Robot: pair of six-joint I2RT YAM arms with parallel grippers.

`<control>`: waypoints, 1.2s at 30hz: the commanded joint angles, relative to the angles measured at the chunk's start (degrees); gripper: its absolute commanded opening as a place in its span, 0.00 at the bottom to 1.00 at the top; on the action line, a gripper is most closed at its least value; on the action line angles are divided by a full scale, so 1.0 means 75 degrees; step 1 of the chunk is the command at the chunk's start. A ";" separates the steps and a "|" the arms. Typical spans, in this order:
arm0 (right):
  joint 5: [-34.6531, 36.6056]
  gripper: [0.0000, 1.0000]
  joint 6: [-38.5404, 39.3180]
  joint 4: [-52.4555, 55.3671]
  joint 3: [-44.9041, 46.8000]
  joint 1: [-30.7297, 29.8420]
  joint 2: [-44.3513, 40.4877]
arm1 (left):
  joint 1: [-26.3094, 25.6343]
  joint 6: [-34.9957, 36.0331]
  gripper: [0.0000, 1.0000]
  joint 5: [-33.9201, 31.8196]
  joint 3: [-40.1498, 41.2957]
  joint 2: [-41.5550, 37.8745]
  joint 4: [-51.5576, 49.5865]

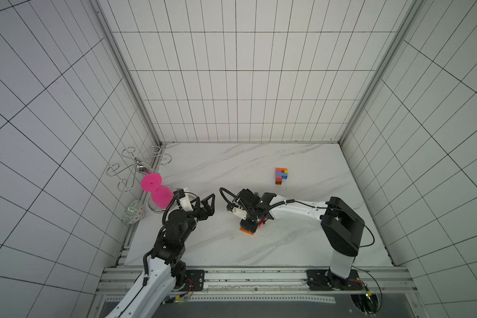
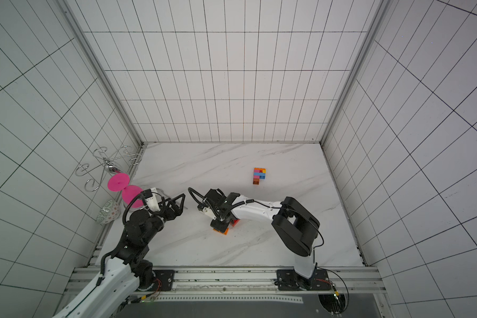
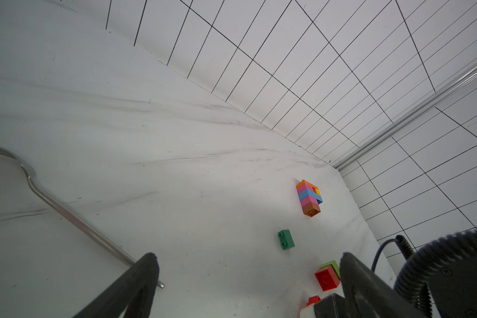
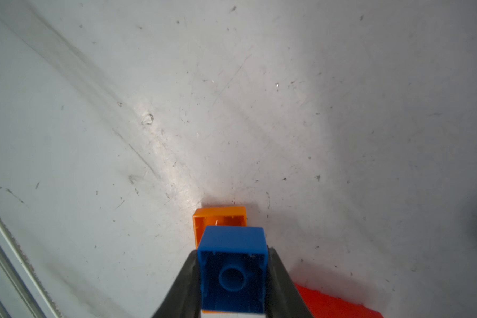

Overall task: Assemble the letter p with lego
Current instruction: Assemble the lego brick with the lego brick.

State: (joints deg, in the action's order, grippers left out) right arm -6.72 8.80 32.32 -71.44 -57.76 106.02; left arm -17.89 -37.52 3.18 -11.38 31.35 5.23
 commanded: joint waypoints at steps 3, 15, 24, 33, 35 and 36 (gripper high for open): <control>0.0139 0.00 0.0280 0.0201 -0.0131 -0.0127 0.0172 | 0.0037 0.0004 0.98 -0.0144 0.0055 0.0175 -0.0089; 0.0016 0.00 0.0359 0.0309 -0.0088 -0.0188 0.0307 | 0.0033 0.0003 0.98 -0.0098 0.0075 0.0190 -0.0042; 0.0601 0.00 0.0258 0.0471 -0.0167 -0.0184 0.1081 | 0.0033 0.0010 0.98 -0.0085 0.0087 0.0176 -0.0027; 0.0806 0.00 0.0094 0.0497 -0.0178 -0.0127 0.1143 | 0.0038 0.0010 0.98 -0.0052 0.0099 0.0214 0.0027; 0.0853 0.00 0.0065 0.0513 -0.0175 -0.0119 0.1297 | 0.0036 0.0017 0.98 -0.0061 0.0099 0.0203 0.0023; 0.0867 0.00 0.0049 0.0541 -0.0182 -0.0122 0.1400 | 0.0034 0.0010 0.98 -0.0058 0.0098 0.0202 0.0024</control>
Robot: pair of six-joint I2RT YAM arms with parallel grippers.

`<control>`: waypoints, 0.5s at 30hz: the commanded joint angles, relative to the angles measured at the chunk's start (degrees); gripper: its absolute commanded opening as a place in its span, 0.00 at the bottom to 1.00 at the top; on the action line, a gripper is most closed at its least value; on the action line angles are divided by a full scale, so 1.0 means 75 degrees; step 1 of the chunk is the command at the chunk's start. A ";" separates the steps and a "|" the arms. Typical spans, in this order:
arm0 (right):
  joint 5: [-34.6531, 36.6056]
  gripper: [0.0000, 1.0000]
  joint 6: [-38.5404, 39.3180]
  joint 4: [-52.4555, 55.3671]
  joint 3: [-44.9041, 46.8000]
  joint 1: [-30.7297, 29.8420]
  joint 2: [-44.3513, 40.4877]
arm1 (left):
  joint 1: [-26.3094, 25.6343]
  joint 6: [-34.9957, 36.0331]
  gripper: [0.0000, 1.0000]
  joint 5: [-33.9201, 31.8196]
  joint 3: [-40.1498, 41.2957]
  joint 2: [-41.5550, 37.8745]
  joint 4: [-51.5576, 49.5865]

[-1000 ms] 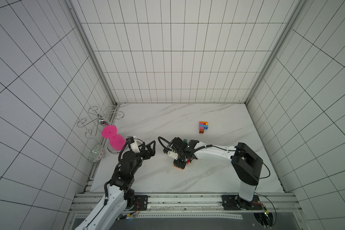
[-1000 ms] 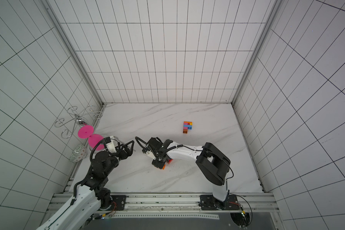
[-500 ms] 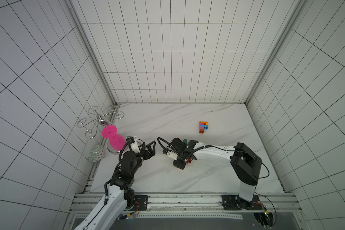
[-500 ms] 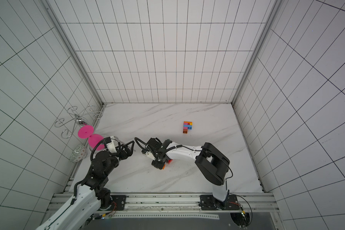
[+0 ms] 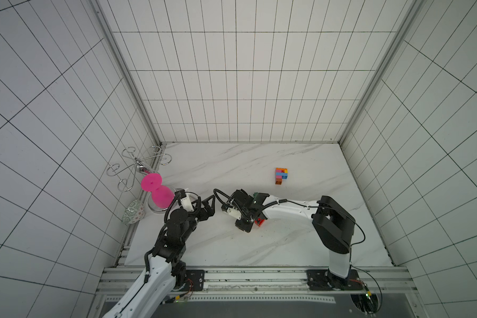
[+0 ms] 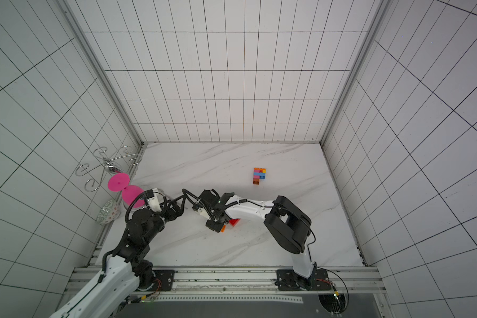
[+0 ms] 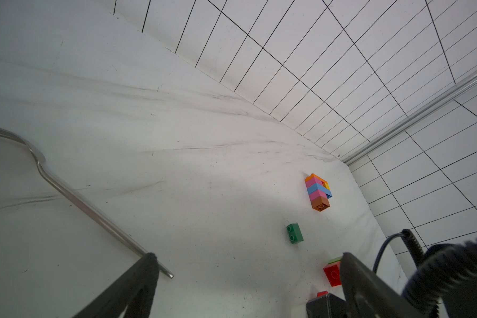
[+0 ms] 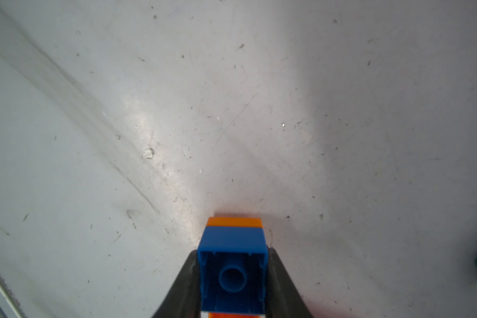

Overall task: Assemble the letter p with lego
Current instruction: Assemble the lego brick with the lego brick.

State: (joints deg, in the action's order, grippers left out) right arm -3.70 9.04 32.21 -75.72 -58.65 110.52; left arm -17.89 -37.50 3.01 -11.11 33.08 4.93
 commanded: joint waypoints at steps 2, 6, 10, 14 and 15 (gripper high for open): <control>0.0471 0.00 -0.0026 0.0612 0.0376 -0.0010 0.1037 | 0.0035 0.0007 0.98 -0.0026 0.0076 -0.0028 0.0087; 0.0463 0.01 -0.0166 0.0616 0.0393 -0.0013 0.0939 | 0.0037 0.0007 0.98 0.0042 0.0084 0.0047 0.0173; 0.0607 0.25 -0.0374 0.0745 0.0232 0.0027 0.0251 | 0.0040 0.0042 0.98 0.0188 0.0098 0.0170 0.0301; 0.0473 0.51 -0.0689 0.0953 -0.0190 0.0166 -0.0509 | 0.0031 0.0231 0.97 0.0671 0.0146 0.0322 0.0672; 0.0389 0.55 -0.0774 0.0938 -0.0260 0.0212 -0.0675 | 0.0030 0.0250 0.97 0.0776 0.0140 0.0366 0.0733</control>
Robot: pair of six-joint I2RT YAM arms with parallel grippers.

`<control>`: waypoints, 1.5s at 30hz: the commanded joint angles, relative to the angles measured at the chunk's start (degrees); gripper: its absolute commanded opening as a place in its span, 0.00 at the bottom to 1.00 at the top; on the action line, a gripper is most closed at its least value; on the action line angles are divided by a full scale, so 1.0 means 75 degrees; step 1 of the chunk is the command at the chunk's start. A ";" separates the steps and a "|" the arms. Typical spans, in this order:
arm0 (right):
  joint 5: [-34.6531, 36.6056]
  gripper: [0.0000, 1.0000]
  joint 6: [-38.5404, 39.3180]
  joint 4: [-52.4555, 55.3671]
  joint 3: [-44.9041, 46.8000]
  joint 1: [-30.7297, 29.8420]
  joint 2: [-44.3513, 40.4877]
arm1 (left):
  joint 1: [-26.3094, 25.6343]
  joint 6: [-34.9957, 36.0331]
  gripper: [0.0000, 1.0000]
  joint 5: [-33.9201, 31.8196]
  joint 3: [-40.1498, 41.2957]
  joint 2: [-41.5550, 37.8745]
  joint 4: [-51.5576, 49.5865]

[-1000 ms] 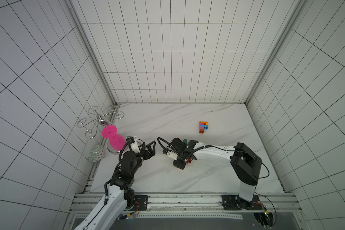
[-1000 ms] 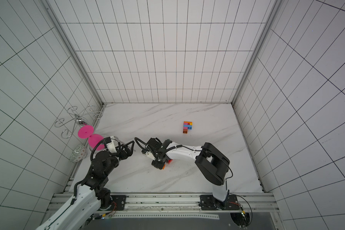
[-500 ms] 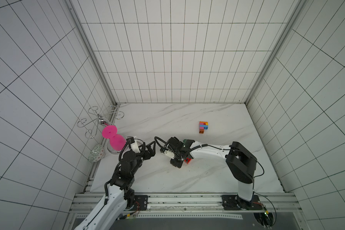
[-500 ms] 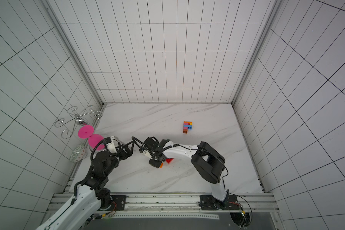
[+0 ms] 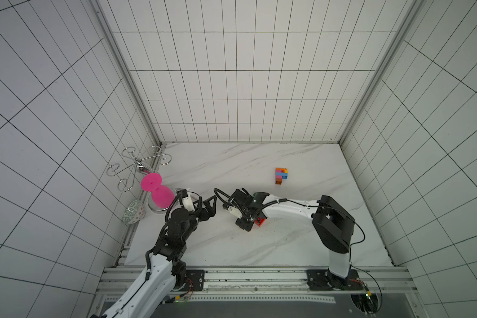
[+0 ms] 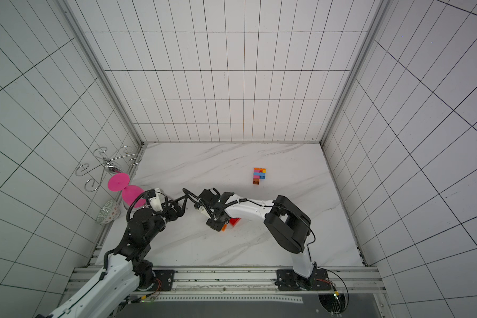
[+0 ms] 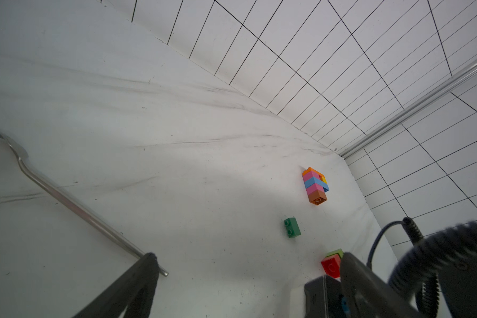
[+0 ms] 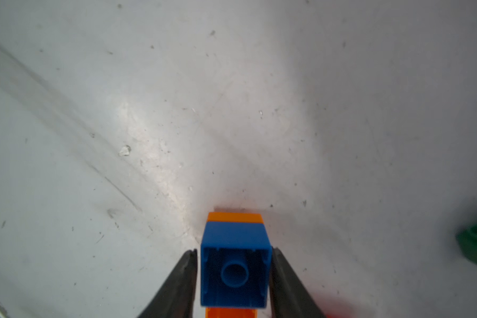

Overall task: Assemble the letter p with lego
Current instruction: Assemble the lego brick with the lego brick, then pick up the lego brick from the center of the board.

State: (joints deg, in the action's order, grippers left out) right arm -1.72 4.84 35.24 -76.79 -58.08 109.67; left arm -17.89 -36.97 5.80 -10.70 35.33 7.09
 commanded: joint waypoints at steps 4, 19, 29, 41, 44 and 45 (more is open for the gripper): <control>-0.0084 0.72 -0.0572 0.0353 -0.0107 0.0317 -0.1134 | 0.0030 0.0195 0.98 0.0593 0.0077 0.0323 0.0631; -0.0780 0.69 -0.2036 -0.0768 0.1639 0.2822 -0.2553 | -0.1375 0.0776 0.97 0.0930 -0.0980 0.3214 0.1147; -0.2081 0.66 -0.2365 -0.1664 0.1203 0.3417 -0.1532 | -0.1447 0.0967 0.97 0.0603 -0.1533 0.4216 0.0619; -0.2500 0.72 -0.3672 -0.2048 0.2149 0.4439 -0.2495 | -0.2517 0.2650 0.97 0.0164 -0.4556 0.7187 -0.1289; -0.2905 0.73 -0.3763 -0.2132 0.2720 0.4808 -0.3222 | -0.2612 0.3642 0.97 0.0336 -0.5722 0.8198 -0.1773; -0.3016 0.74 -0.3763 -0.2138 0.2893 0.4949 -0.3469 | -0.2640 0.4028 0.97 0.0340 -0.6191 0.8604 -0.2118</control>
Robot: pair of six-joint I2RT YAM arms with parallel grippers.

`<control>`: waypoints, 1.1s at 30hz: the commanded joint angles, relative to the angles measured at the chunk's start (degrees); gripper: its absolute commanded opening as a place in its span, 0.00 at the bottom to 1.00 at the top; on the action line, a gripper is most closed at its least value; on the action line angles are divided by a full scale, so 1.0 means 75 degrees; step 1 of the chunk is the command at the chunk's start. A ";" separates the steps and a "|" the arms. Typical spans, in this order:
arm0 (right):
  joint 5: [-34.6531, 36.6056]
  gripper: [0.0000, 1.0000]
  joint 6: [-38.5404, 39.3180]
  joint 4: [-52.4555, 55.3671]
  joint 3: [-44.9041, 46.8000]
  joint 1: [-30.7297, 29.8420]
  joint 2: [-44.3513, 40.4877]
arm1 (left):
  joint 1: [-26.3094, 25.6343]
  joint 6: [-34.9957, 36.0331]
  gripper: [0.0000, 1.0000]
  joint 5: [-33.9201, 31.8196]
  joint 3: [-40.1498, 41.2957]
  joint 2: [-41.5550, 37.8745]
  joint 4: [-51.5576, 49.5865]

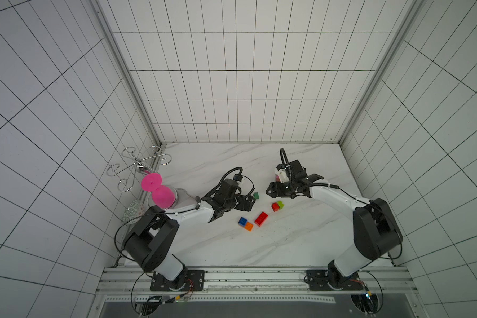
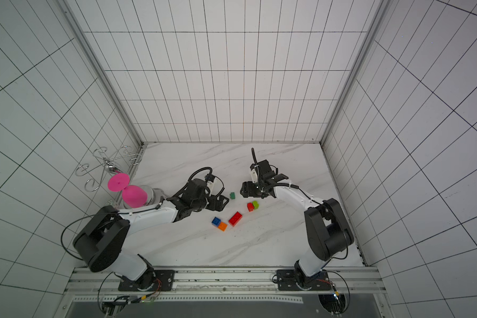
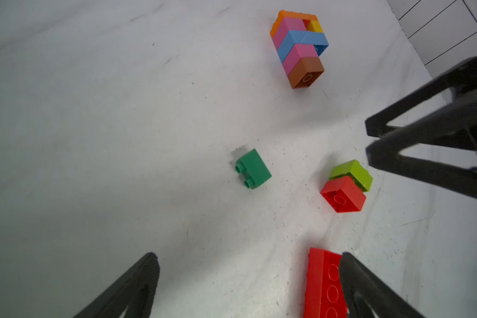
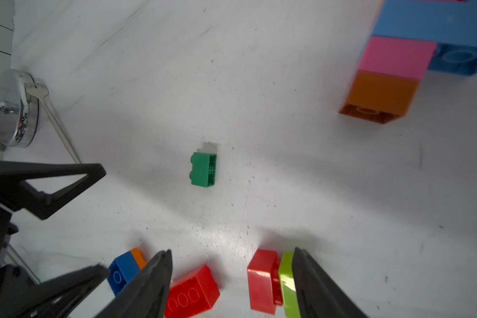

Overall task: Assemble the letter p with lego
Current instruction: Pick up the lego brick from the center of the board.

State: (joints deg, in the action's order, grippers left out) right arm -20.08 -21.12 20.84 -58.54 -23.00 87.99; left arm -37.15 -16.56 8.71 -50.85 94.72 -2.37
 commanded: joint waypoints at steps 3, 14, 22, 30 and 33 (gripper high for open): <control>-0.0970 0.75 -0.0312 -0.0213 0.0877 0.0741 -0.1161 | -0.0121 0.2152 0.96 -0.0145 -0.1990 0.1687 -0.1542; -0.2103 0.75 -0.0172 -0.0179 0.1641 0.1869 -0.1948 | -0.0450 0.3092 0.91 0.0069 -0.3443 0.3252 -0.2345; -0.2345 0.75 -0.0160 -0.0200 0.1583 0.1886 -0.1885 | -0.0896 0.3164 0.85 -0.0145 -0.3033 0.3239 -0.2299; -0.2401 0.74 -0.0160 -0.0212 0.1630 0.1891 -0.1921 | -0.0899 0.3122 0.79 -0.0554 -0.2840 0.2904 -0.2376; -0.2424 0.74 -0.0160 -0.0205 0.1630 0.1895 -0.1912 | -0.0905 0.3136 0.75 -0.0642 -0.2842 0.2858 -0.2486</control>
State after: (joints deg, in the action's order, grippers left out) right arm -37.06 -22.65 19.75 -47.75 -9.37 74.30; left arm -44.14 6.63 4.89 -73.89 116.42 -16.34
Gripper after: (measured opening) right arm 0.743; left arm 0.759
